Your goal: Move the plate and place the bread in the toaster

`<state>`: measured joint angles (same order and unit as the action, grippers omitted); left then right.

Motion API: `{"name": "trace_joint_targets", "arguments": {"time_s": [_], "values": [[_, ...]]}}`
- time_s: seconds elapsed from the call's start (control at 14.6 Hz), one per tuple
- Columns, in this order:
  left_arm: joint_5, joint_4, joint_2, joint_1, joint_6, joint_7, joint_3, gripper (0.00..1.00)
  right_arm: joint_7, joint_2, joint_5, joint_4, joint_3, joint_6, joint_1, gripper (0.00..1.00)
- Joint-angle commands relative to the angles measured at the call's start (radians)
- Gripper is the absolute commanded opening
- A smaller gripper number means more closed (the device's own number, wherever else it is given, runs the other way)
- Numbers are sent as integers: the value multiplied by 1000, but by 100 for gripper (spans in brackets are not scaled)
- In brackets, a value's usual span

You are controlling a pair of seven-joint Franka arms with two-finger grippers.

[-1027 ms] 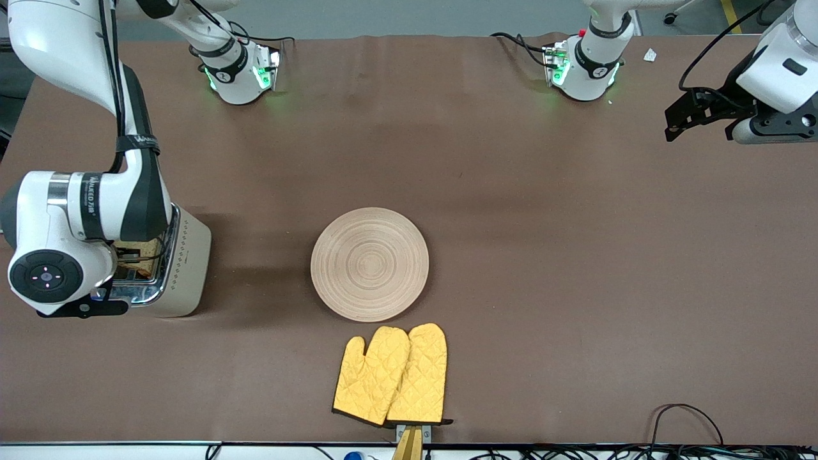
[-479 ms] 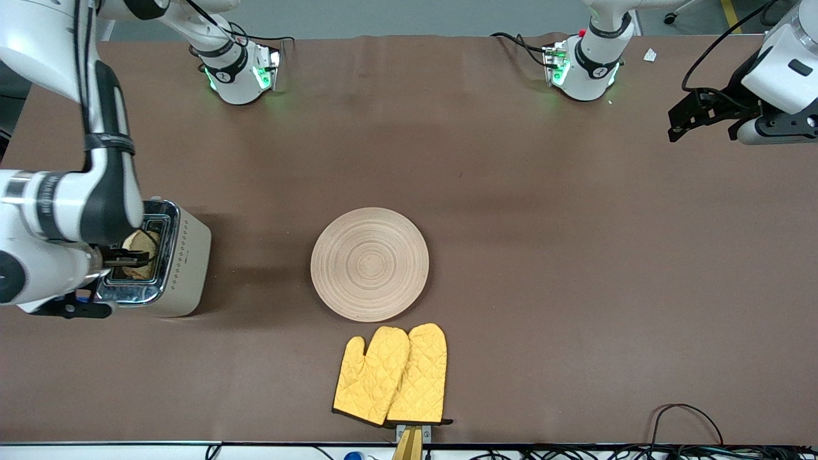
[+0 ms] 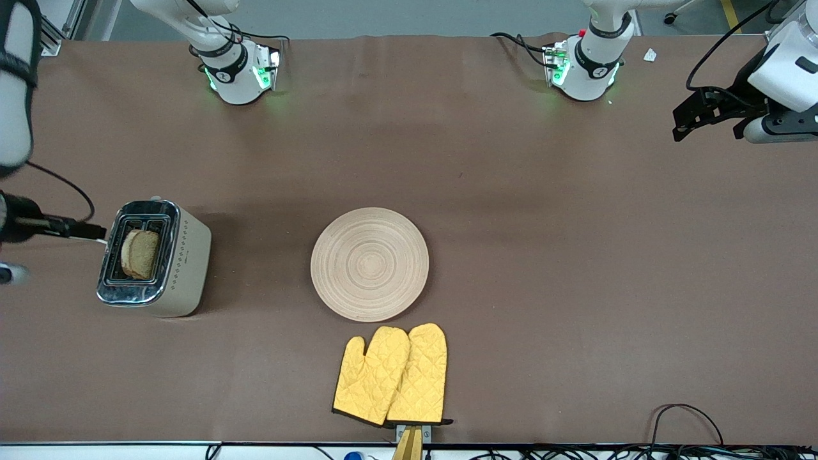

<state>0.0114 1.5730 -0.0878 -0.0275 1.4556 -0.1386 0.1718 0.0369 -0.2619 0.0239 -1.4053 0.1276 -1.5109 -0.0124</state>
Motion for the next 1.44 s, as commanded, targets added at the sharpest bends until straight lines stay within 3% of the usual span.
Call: {"name": "trace_joint_targets", "arguments": {"time_s": [0.0,0.34,0.48,0.75,1.37], "values": [[30,-11,-7,0,-23,34,2,100,-2,218,19,-199,-13,-69,9,100],[33,-28,9,-3,-23,36,2,100,-5,459,10,-452,-20,-242,23,100],[33,-63,32,-15,-23,34,0,100,-8,461,4,-445,-28,-215,25,100],[32,-70,36,-19,-23,34,2,100,-5,411,-4,-316,-28,-103,23,100],[24,-70,45,-18,-23,34,2,100,1,408,-4,-301,-28,-101,25,100]]}}
